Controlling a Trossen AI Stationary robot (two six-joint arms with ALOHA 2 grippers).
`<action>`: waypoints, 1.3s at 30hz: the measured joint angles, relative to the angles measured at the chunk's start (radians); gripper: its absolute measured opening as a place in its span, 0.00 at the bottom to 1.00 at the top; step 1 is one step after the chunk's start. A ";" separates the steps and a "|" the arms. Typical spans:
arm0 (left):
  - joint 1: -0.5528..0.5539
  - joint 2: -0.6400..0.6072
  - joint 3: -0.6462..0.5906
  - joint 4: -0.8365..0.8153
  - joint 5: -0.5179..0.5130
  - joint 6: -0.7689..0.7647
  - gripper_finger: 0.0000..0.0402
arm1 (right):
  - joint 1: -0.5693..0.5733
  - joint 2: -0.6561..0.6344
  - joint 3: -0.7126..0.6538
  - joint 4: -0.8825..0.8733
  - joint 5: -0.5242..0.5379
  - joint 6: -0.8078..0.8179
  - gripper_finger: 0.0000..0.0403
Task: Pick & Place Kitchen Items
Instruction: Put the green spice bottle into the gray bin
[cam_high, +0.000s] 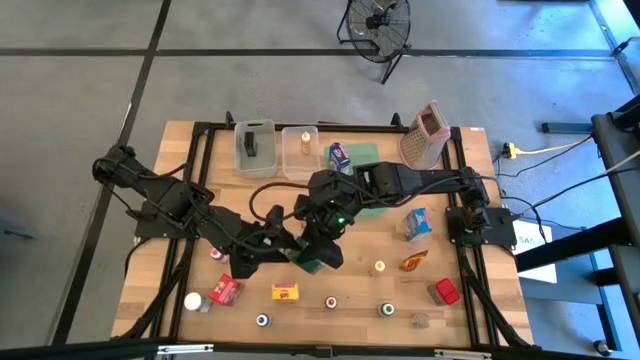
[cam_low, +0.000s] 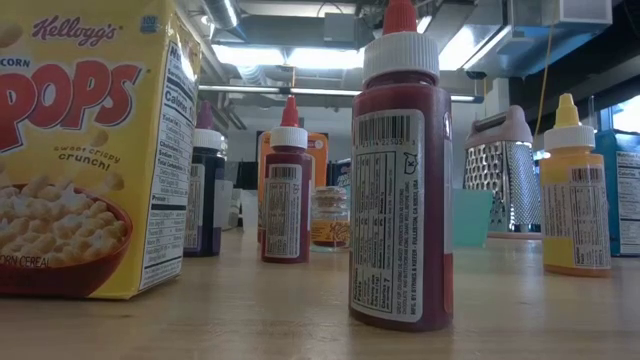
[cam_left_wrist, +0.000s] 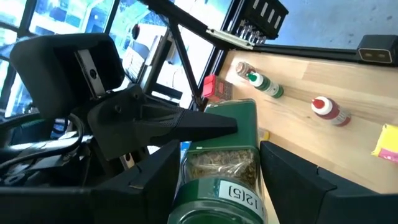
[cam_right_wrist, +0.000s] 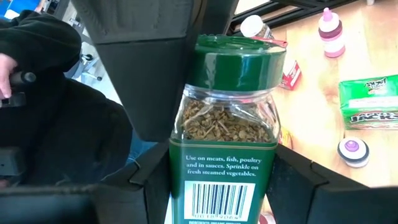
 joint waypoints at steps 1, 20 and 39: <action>0.000 -0.001 0.000 -0.003 -0.004 -0.002 0.53 | 0.000 0.000 0.000 0.000 0.000 0.000 0.50; 0.001 -0.004 0.000 -0.026 0.000 -0.024 0.67 | 0.002 0.000 0.000 0.004 -0.011 0.000 0.50; 0.068 0.005 0.000 -0.031 0.154 -0.056 0.67 | 0.001 0.000 0.000 0.010 -0.003 -0.001 0.50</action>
